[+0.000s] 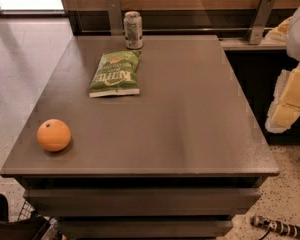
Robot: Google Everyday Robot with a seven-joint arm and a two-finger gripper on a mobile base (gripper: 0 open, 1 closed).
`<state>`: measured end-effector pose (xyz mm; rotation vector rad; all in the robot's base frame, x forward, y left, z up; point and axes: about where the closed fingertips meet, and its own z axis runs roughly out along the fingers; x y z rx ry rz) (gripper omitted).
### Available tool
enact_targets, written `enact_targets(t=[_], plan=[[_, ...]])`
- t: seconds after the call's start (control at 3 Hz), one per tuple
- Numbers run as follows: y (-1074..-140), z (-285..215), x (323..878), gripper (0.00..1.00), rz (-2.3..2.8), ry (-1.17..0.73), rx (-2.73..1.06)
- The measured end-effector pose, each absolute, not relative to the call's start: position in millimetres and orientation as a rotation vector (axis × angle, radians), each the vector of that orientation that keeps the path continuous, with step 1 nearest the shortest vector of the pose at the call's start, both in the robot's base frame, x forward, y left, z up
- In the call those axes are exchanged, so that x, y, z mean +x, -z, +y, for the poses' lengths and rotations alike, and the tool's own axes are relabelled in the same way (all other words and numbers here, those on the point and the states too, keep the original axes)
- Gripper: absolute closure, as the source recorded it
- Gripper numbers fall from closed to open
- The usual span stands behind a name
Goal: Move 7up can near orange
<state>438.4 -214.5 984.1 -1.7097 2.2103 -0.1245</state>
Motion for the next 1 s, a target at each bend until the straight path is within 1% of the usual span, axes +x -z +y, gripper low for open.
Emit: enact_targets(t=[0.33,0.67,1.0], plan=[[-984.1,-214.5,438.4,0.0,2.21,0.125,-1.71],[-987.4,-206.9,462.8,0.0,2.167,0.113,-1.645],[-984.2,-177.6,529.7,0.0,2.038,-0.016,-1.441]])
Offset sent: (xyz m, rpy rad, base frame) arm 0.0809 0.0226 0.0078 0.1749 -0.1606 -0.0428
